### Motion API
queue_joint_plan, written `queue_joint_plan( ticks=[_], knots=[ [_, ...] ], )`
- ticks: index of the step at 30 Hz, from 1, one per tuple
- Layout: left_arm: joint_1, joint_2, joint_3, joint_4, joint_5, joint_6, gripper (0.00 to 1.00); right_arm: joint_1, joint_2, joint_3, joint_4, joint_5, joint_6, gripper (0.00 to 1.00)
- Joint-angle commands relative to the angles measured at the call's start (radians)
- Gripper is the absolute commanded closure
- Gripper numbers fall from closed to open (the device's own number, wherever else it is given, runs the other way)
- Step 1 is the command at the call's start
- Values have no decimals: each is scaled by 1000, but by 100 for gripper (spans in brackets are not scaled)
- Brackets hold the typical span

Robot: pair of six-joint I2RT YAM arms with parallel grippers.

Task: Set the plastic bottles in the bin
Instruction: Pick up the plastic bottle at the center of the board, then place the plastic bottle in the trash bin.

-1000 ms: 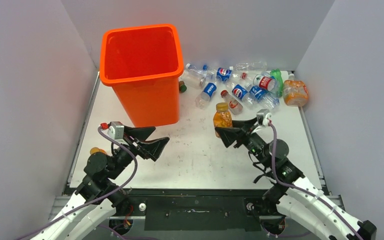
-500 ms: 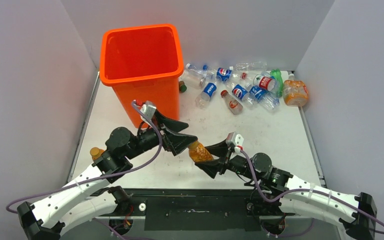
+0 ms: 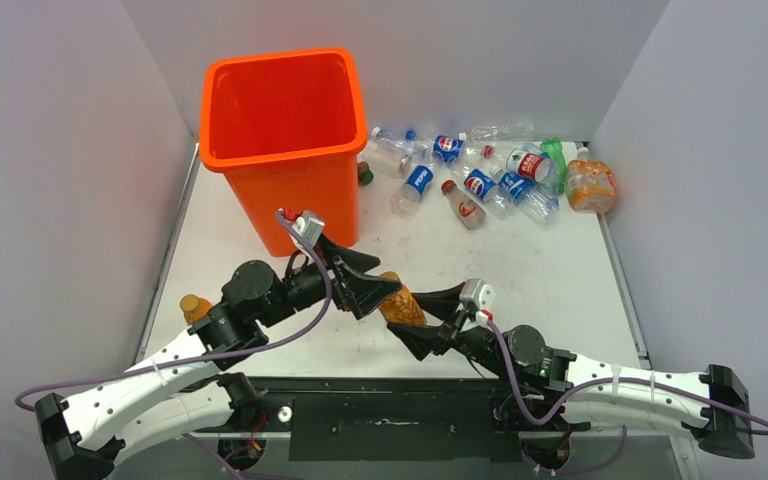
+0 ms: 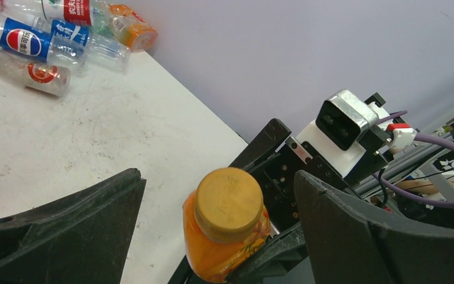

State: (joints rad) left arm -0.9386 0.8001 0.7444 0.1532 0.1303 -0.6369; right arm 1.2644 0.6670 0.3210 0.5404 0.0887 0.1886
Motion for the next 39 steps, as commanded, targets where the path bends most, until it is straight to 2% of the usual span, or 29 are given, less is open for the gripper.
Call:
queue_joint_plan(
  ticks=[1, 5, 10, 14, 16, 17, 18, 19, 20, 22, 23, 27, 30, 31, 32, 34, 35, 39],
  knots=[
    [-17, -9, -10, 48, 3, -30, 3, 18, -10, -2, 130, 90, -35, 67],
    [-38, 19, 5, 61, 32, -33, 18, 28, -1, -11, 166, 109, -38, 67],
    [-69, 43, 16, 68, 15, -19, 23, 41, 21, -2, 182, 117, -54, 66],
    [-78, 46, 7, 103, -11, -14, 44, 58, 36, 1, 181, 127, -61, 65],
    [-81, 49, 9, 110, -21, -13, 50, 65, 40, 0, 180, 134, -62, 65],
    [-81, 50, 11, 113, -24, -11, 47, 67, 39, 0, 178, 136, -63, 65],
    [-82, 52, 13, 115, -24, -12, 39, 70, 39, 0, 176, 139, -65, 65],
    [-82, 53, 15, 115, -26, -12, 26, 72, 36, -2, 177, 142, -66, 64],
    [-83, 55, 15, 117, -28, -13, 21, 73, 34, -2, 177, 144, -67, 64],
    [-84, 60, 15, 124, -29, -16, 19, 75, 34, -2, 179, 148, -69, 64],
    [-85, 62, 15, 128, -29, -18, 22, 76, 34, -1, 178, 147, -70, 64],
    [-92, 70, -4, 165, -26, -23, 52, 80, 50, 0, 175, 144, -74, 64],
    [-99, 72, -18, 184, -25, -23, 84, 84, 56, -3, 175, 146, -71, 62],
    [-101, 74, -18, 181, -26, -19, 95, 85, 59, 2, 165, 143, -64, 60],
    [-103, 74, -14, 168, -31, -13, 100, 85, 63, 16, 133, 142, -47, 54],
    [-113, 67, -3, 135, -60, 9, 100, 85, 89, 69, 37, 129, -22, 27],
    [-119, 57, -2, 125, -77, 25, 100, 85, 109, 98, -19, 123, -4, 9],
    [-126, 9, 17, 69, -158, 84, 100, 85, 126, 168, -134, 50, 54, 10]
  ],
)
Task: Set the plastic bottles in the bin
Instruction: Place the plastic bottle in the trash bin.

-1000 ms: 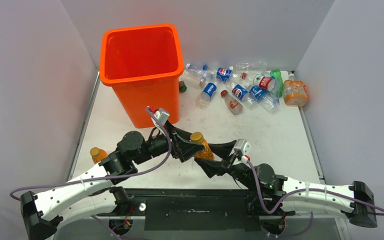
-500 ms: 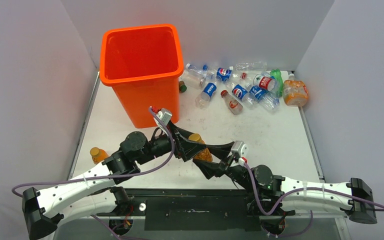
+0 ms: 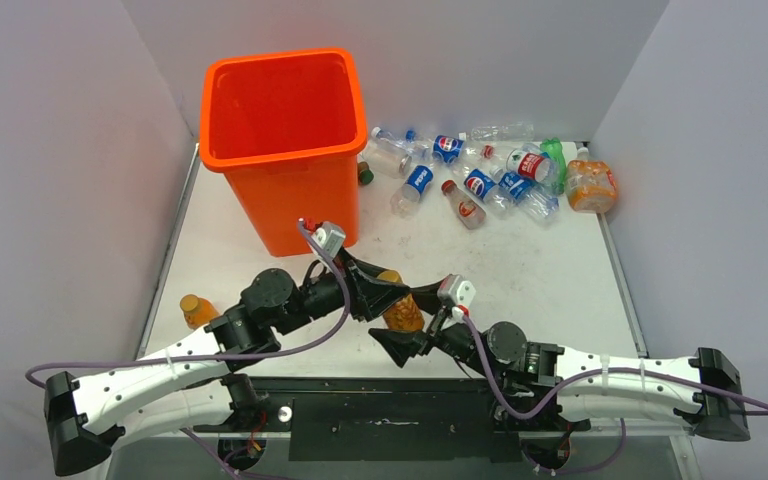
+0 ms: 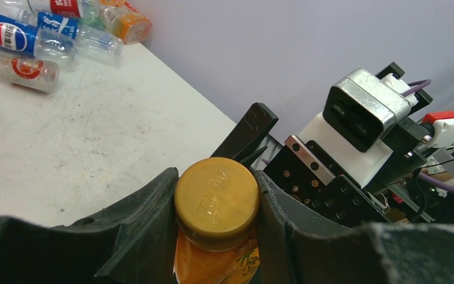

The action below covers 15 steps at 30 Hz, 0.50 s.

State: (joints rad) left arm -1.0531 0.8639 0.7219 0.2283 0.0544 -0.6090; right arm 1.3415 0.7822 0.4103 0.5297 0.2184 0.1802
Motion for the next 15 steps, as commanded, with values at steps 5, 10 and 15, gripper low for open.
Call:
queue_joint_plan(
  ticks=[5, 10, 15],
  knots=[
    [-12, -119, 100, -108, -168, 186, 100, 8, 3, 157, -263, -159, 150, 10],
    [-12, -151, 173, -177, -229, 298, 100, 8, -34, 205, -351, -90, 243, 10],
    [-12, -141, 291, -280, -268, 387, 100, 7, -153, 159, -352, 7, 250, 10]
  ],
)
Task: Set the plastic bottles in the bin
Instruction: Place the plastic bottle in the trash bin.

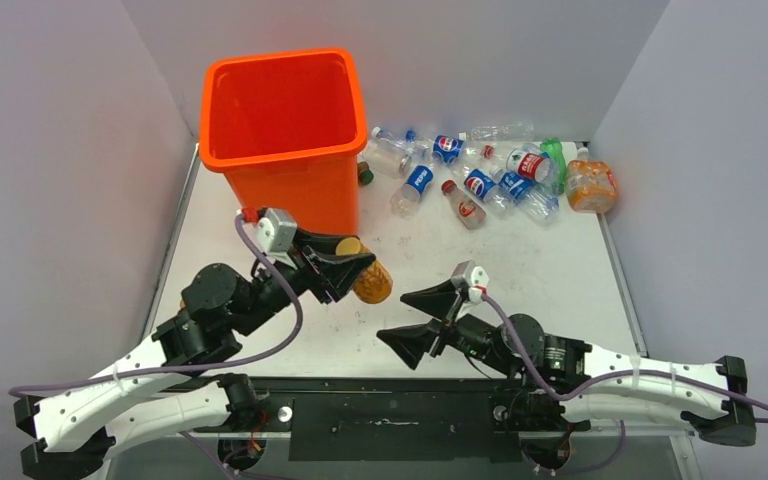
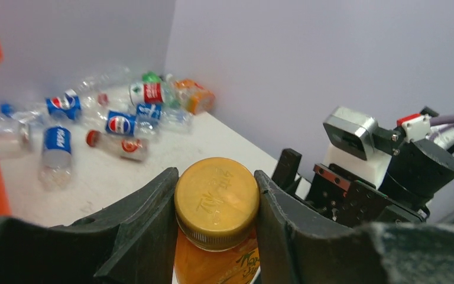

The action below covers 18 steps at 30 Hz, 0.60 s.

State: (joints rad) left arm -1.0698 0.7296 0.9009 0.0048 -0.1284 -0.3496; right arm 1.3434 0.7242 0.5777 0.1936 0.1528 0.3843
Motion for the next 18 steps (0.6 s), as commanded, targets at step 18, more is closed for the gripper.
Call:
queue_joint_plan(
  ticks=[18],
  knots=[
    [255, 343, 781, -187, -420, 486, 100, 4, -213, -167, -80, 509, 122, 10]
  ],
)
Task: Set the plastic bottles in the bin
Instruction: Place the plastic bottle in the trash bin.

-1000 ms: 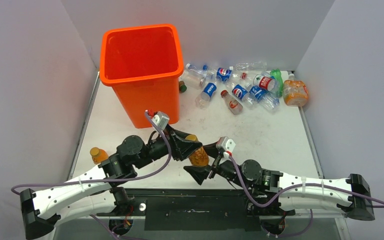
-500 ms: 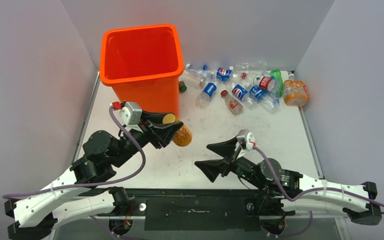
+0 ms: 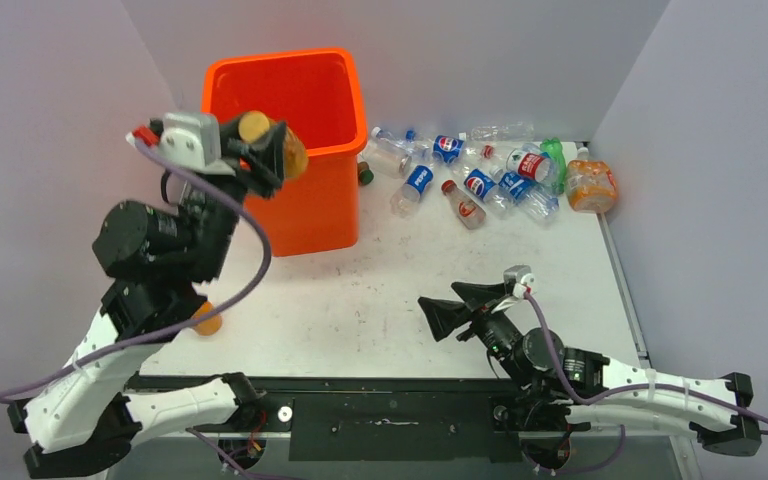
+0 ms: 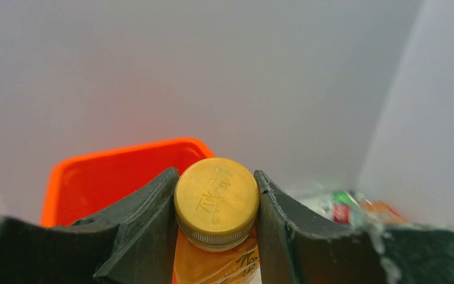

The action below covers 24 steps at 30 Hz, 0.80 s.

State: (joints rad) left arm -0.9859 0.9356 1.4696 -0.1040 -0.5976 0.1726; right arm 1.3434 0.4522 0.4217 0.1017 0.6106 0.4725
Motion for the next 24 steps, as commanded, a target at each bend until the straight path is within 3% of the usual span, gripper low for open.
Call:
queue_joint_plan(
  ticks=[1, 4, 7, 15, 19, 20, 24],
  knots=[
    [262, 198, 276, -119, 118, -104, 100, 3, 68, -20, 34, 35, 38, 10],
    [499, 348, 443, -228, 254, -288, 100, 2, 99, -44, 95, -4, 48, 10],
    [630, 472, 530, -318, 307, -433, 100, 0, 147, -36, 110, -15, 64, 10],
    [763, 550, 362, -283, 239, -480, 100, -1, 160, -26, 67, 25, 132, 10],
    [775, 555, 284, -260, 244, -470, 100, -2, 180, -46, 70, 54, 159, 10],
    [775, 548, 264, -242, 250, -465, 96, -3, 183, -51, 73, 57, 165, 10],
    [766, 504, 198, -161, 256, -431, 50, -2, 193, -43, 50, 72, 169, 10]
  ],
)
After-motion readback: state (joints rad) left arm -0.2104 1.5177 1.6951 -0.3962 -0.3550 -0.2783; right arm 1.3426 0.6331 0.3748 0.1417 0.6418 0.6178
